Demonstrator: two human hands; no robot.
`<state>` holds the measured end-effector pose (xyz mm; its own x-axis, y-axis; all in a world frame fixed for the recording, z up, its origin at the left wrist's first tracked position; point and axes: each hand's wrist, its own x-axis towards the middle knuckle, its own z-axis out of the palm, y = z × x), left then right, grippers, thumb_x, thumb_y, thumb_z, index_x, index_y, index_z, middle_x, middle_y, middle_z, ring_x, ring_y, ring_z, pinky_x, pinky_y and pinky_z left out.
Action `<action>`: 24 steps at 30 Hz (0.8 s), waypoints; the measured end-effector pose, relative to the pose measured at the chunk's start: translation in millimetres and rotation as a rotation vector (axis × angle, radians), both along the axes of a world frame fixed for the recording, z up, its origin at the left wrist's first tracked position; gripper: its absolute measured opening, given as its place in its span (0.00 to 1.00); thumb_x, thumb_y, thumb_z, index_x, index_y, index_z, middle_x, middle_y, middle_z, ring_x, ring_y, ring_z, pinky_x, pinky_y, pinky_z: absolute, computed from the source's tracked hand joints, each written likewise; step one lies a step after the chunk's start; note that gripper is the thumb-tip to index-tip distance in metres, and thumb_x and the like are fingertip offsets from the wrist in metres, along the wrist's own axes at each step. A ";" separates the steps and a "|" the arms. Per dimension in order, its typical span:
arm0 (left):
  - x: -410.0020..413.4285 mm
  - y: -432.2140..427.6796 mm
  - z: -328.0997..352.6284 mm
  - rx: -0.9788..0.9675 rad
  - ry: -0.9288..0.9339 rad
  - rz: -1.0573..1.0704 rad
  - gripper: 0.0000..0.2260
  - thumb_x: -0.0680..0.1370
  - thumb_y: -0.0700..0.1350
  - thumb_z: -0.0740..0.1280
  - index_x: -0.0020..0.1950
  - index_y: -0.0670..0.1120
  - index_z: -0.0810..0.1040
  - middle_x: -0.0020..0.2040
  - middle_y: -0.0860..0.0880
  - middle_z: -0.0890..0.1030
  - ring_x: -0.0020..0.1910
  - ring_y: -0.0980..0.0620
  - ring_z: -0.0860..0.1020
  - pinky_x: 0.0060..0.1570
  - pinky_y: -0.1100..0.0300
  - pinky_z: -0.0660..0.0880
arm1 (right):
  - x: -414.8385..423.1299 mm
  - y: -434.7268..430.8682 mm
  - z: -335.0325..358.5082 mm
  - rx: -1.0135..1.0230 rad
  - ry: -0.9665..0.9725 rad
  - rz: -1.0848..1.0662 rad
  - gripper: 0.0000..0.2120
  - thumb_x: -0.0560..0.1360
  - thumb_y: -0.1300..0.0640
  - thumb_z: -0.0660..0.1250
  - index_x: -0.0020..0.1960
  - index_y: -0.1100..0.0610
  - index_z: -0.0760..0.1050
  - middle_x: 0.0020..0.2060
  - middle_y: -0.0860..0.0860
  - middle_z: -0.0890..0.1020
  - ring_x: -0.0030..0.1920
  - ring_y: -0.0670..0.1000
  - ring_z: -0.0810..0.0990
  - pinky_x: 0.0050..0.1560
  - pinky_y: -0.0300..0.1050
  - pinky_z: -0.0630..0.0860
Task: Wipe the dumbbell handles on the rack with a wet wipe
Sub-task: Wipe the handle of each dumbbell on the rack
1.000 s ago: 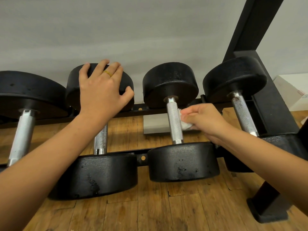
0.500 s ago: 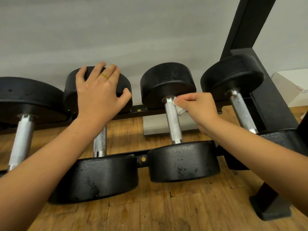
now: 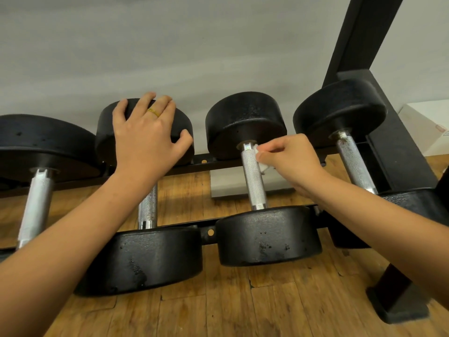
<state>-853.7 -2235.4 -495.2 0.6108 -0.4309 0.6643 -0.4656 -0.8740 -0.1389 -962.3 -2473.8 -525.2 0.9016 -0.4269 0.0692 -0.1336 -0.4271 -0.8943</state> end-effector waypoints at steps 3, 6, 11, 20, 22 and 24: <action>1.2 1.3 -1.1 0.005 0.001 0.008 0.24 0.81 0.55 0.62 0.71 0.42 0.77 0.71 0.45 0.78 0.75 0.43 0.70 0.73 0.37 0.60 | -14.6 -1.8 0.4 -0.028 0.072 0.092 0.08 0.75 0.60 0.74 0.54 0.55 0.85 0.49 0.48 0.85 0.51 0.44 0.82 0.54 0.38 0.77; 1.7 0.7 -0.8 -0.005 -0.001 0.007 0.25 0.81 0.56 0.61 0.71 0.42 0.77 0.71 0.44 0.78 0.75 0.43 0.70 0.73 0.37 0.60 | -1.5 -0.5 3.8 0.051 0.031 0.010 0.06 0.75 0.60 0.74 0.52 0.55 0.85 0.48 0.49 0.85 0.52 0.46 0.82 0.59 0.45 0.79; -1.3 -0.8 0.4 -0.007 0.005 0.000 0.25 0.80 0.56 0.61 0.71 0.42 0.77 0.71 0.44 0.78 0.75 0.43 0.70 0.73 0.37 0.60 | -4.2 -4.1 4.3 0.056 0.065 0.035 0.07 0.74 0.61 0.75 0.52 0.55 0.85 0.46 0.48 0.86 0.51 0.45 0.83 0.59 0.46 0.79; -0.6 -1.2 -0.2 -0.017 0.003 0.010 0.24 0.80 0.54 0.63 0.71 0.42 0.77 0.70 0.44 0.79 0.74 0.43 0.70 0.73 0.36 0.60 | -5.2 -6.4 1.9 0.143 0.098 0.047 0.07 0.73 0.62 0.76 0.50 0.55 0.85 0.46 0.49 0.86 0.51 0.47 0.84 0.60 0.50 0.80; -0.7 -1.3 -0.4 -0.014 0.008 0.010 0.24 0.80 0.54 0.64 0.71 0.42 0.77 0.70 0.44 0.78 0.74 0.43 0.70 0.73 0.36 0.60 | -18.8 -8.0 -1.1 0.114 0.119 0.108 0.07 0.72 0.61 0.76 0.49 0.54 0.86 0.44 0.47 0.87 0.48 0.44 0.85 0.55 0.43 0.81; -0.7 -1.0 0.1 -0.014 0.011 0.010 0.24 0.80 0.54 0.63 0.71 0.42 0.77 0.70 0.45 0.78 0.74 0.43 0.70 0.73 0.36 0.60 | -30.7 -7.1 -4.6 0.097 0.133 0.163 0.06 0.72 0.60 0.77 0.48 0.52 0.86 0.42 0.44 0.87 0.44 0.38 0.84 0.46 0.33 0.78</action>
<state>-854.3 -2236.4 -495.1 0.6223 -0.4159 0.6631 -0.4585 -0.8803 -0.1218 -993.0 -2481.0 -529.8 0.9577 -0.2737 -0.0891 -0.1893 -0.3655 -0.9114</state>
